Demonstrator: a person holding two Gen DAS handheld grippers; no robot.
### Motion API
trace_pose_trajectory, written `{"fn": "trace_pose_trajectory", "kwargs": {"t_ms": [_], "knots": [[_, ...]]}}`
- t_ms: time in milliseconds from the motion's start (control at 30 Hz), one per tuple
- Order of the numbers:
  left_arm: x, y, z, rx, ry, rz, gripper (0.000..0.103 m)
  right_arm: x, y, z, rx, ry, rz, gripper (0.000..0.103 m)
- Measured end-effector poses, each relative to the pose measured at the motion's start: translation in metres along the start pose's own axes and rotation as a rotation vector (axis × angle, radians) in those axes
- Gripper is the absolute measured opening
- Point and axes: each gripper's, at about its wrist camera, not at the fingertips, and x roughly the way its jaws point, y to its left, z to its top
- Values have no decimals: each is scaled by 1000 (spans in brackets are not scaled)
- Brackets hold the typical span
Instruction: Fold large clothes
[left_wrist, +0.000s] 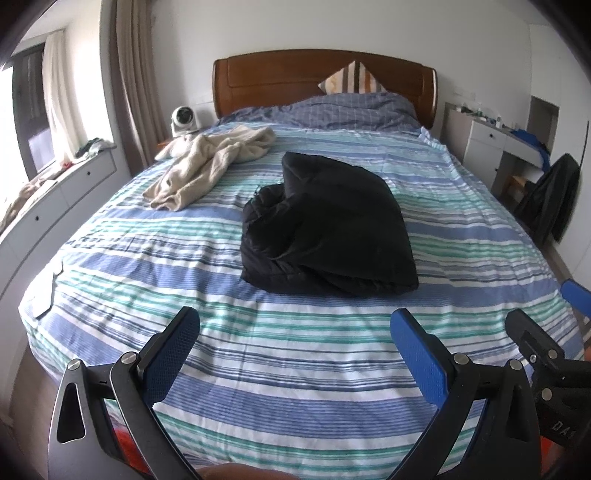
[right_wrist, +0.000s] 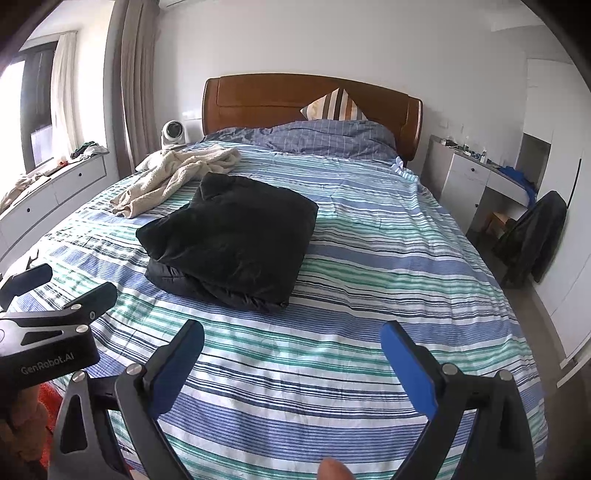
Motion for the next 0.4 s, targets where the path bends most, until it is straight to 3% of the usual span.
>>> {"fn": "trace_pose_trajectory", "kwargs": {"t_ms": [400], "knots": [[-6, -7, -1, 31, -44, 8, 102, 0, -3, 1, 6, 3, -4, 98]]}}
